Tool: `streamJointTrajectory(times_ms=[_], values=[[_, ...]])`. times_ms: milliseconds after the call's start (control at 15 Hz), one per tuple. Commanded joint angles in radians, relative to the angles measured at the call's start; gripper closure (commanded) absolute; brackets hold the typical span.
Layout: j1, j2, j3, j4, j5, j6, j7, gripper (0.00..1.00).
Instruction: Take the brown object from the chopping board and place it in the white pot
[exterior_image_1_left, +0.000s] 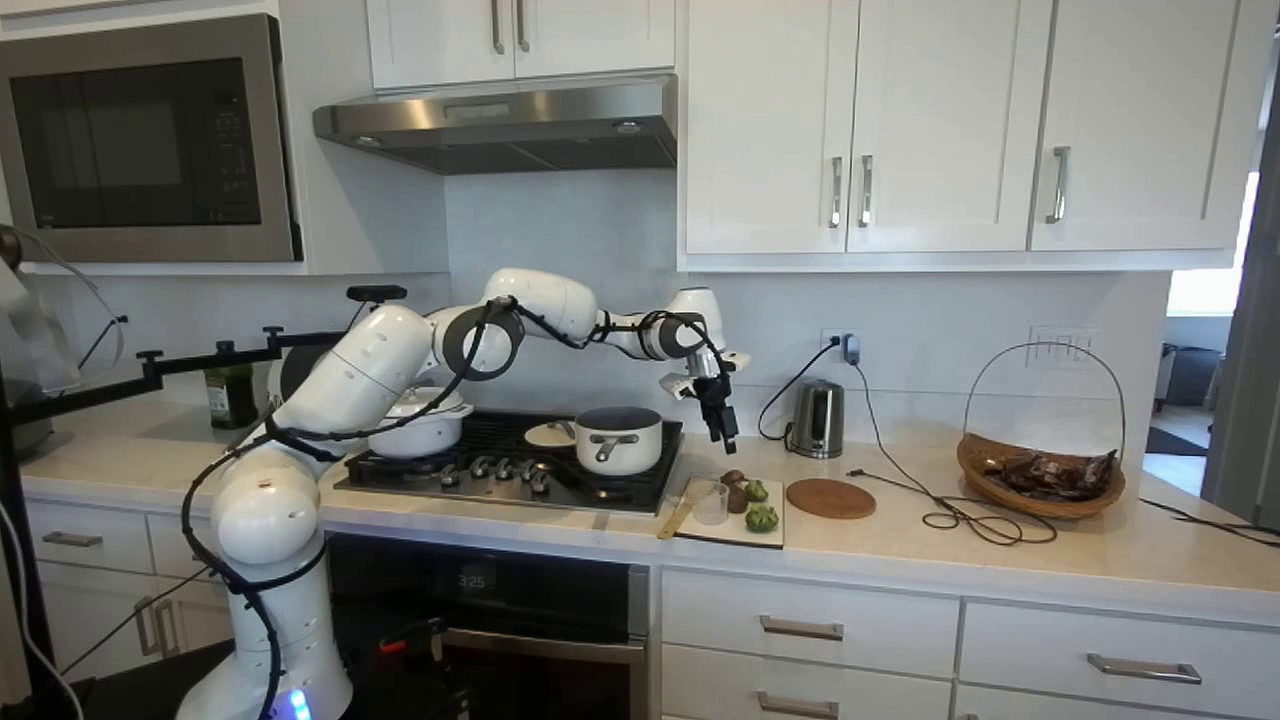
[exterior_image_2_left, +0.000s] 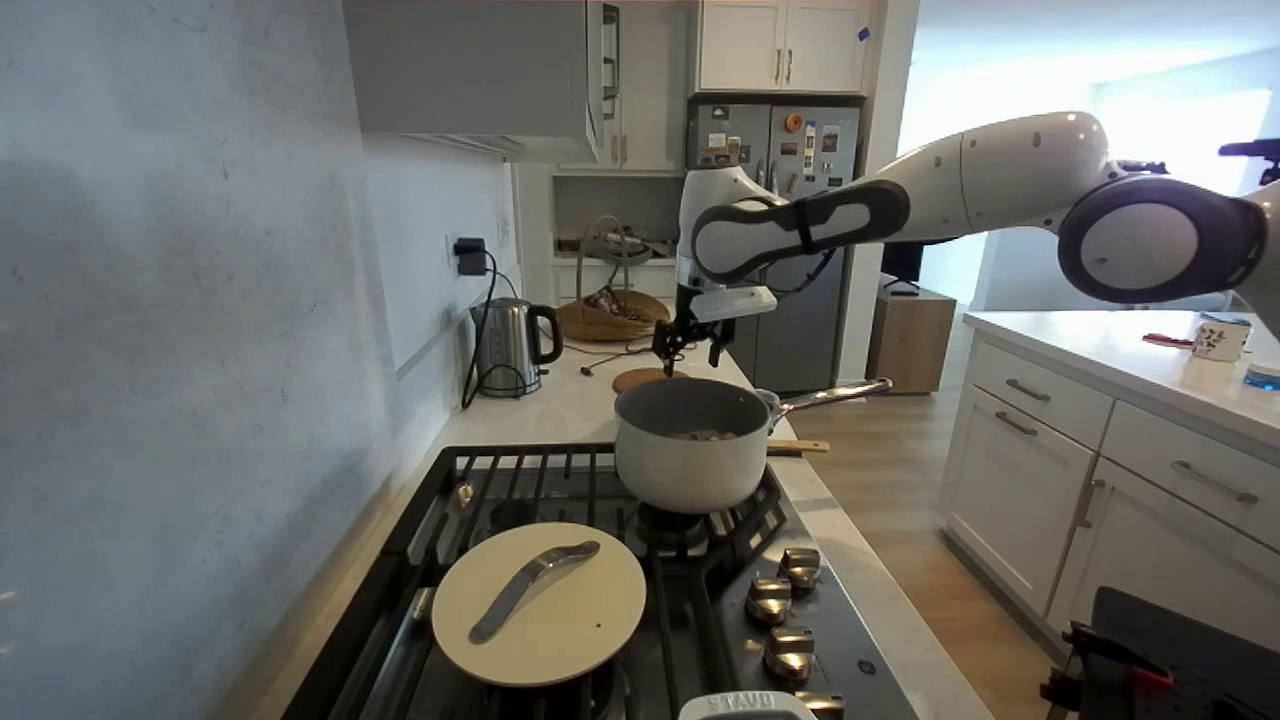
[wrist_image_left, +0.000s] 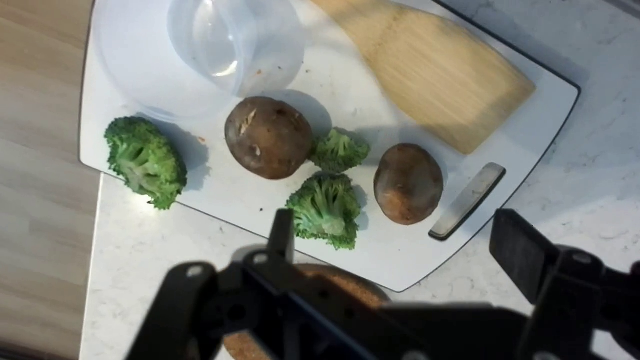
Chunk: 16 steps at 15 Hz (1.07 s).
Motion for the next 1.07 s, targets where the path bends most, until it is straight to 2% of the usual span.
streamJointTrajectory(times_ms=[0,600,1000], values=[[-0.011,0.051,0.008,0.078,0.044,-0.035,-0.057,0.00],[-0.014,0.121,0.019,0.130,0.084,-0.028,-0.115,0.00],[-0.013,0.157,0.011,0.169,0.077,-0.009,-0.108,0.00]])
